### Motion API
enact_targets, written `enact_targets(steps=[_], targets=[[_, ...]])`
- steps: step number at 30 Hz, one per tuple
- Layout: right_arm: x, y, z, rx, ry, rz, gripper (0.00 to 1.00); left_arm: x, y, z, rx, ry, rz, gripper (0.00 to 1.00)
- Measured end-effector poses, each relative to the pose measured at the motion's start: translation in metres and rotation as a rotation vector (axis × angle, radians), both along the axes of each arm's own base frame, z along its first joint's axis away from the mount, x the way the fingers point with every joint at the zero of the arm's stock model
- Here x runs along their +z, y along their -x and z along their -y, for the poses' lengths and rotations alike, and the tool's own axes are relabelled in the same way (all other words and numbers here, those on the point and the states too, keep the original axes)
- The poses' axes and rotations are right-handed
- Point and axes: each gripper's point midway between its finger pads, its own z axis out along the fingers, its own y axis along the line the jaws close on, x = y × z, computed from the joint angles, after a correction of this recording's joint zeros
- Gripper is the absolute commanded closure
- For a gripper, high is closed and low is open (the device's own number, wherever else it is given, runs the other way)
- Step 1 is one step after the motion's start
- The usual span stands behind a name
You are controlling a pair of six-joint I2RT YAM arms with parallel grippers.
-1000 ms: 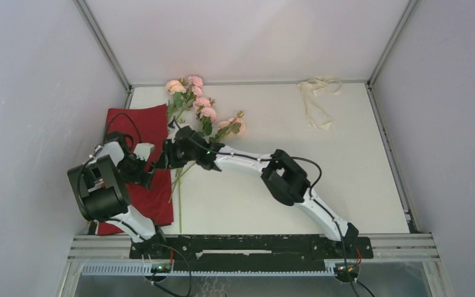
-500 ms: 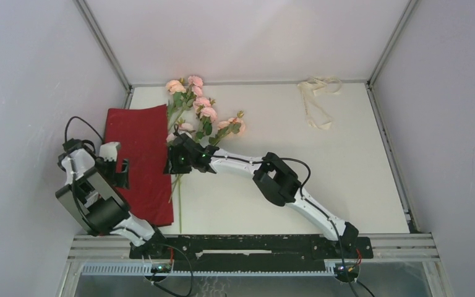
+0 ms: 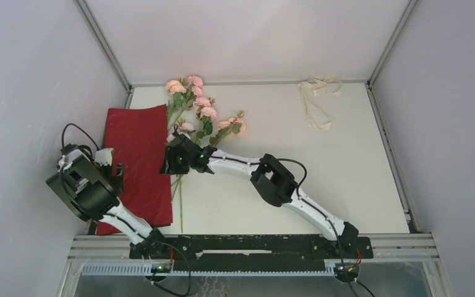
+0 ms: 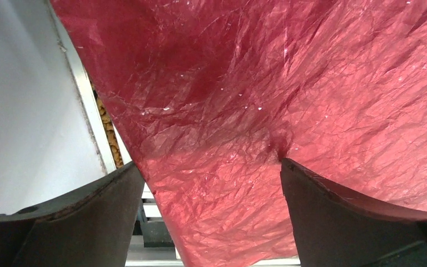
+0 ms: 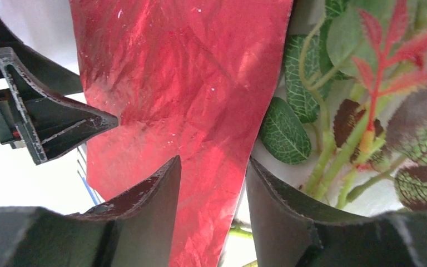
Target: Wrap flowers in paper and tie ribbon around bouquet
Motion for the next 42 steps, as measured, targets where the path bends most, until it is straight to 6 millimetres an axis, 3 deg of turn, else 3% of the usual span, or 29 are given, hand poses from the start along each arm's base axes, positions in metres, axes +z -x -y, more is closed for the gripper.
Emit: enact_targets(steps=[3, 7, 11, 15, 19, 23, 24, 25, 27, 30, 31, 33, 35, 36, 38, 40, 42], targets=[[0.002, -0.001, -0.005, 0.01, -0.021, -0.01, 0.44, -0.003, -0.002, 0.003, -0.011, 0.014, 0.005, 0.08], [0.001, -0.001, -0.007, 0.038, -0.044, -0.031, 0.59, -0.003, -0.007, 0.008, -0.031, 0.033, 0.022, 0.13], [-0.003, 0.003, -0.011, 0.083, -0.08, -0.049, 0.98, -0.005, -0.007, 0.013, -0.069, 0.044, 0.029, 0.14], [-0.001, 0.004, -0.012, 0.114, -0.1, -0.057, 1.0, 0.002, -0.007, 0.019, -0.087, 0.063, 0.046, 0.13], [0.015, 0.004, -0.016, 0.17, -0.131, -0.012, 1.0, 0.022, -0.003, 0.03, -0.084, 0.089, 0.08, 0.1], [0.061, 0.003, -0.014, 0.263, -0.176, 0.075, 1.0, 0.06, -0.004, 0.033, -0.076, 0.04, 0.161, 0.09], [0.093, 0.002, -0.007, 0.293, -0.195, 0.124, 1.0, 0.071, -0.006, 0.032, -0.077, 0.02, 0.187, 0.08], [0.109, 0.001, -0.004, 0.302, -0.206, 0.149, 1.0, 0.086, -0.009, 0.032, -0.08, -0.008, 0.221, 0.08], [0.172, -0.008, 0.013, 0.313, -0.247, 0.253, 1.0, 0.108, -0.015, 0.032, -0.086, -0.055, 0.274, 0.07], [0.289, -0.018, 0.074, 0.28, -0.328, 0.418, 1.0, 0.14, -0.027, 0.039, -0.117, -0.117, 0.349, 0.06], [0.338, -0.022, 0.109, 0.245, -0.367, 0.492, 1.0, 0.147, -0.031, 0.044, -0.134, -0.125, 0.364, 0.06], [0.413, -0.03, 0.18, 0.148, -0.417, 0.636, 1.0, 0.157, -0.042, 0.061, -0.19, -0.137, 0.387, 0.06], [0.469, -0.032, 0.261, 0.017, -0.439, 0.768, 1.0, 0.165, -0.055, 0.085, -0.27, -0.139, 0.404, 0.06], [0.487, -0.031, 0.307, -0.068, -0.432, 0.829, 1.0, 0.166, -0.061, 0.098, -0.314, -0.132, 0.409, 0.06], [0.493, -0.025, 0.373, -0.2, -0.391, 0.888, 1.0, 0.168, -0.07, 0.131, -0.42, -0.121, 0.408, 0.05], [0.48, -0.012, 0.419, -0.292, -0.337, 0.897, 1.0, 0.17, -0.078, 0.169, -0.545, -0.106, 0.411, 0.04], [0.448, -0.01, 0.459, -0.381, -0.255, 0.859, 1.0, 0.173, -0.084, 0.219, -0.711, -0.079, 0.419, 0.04]])
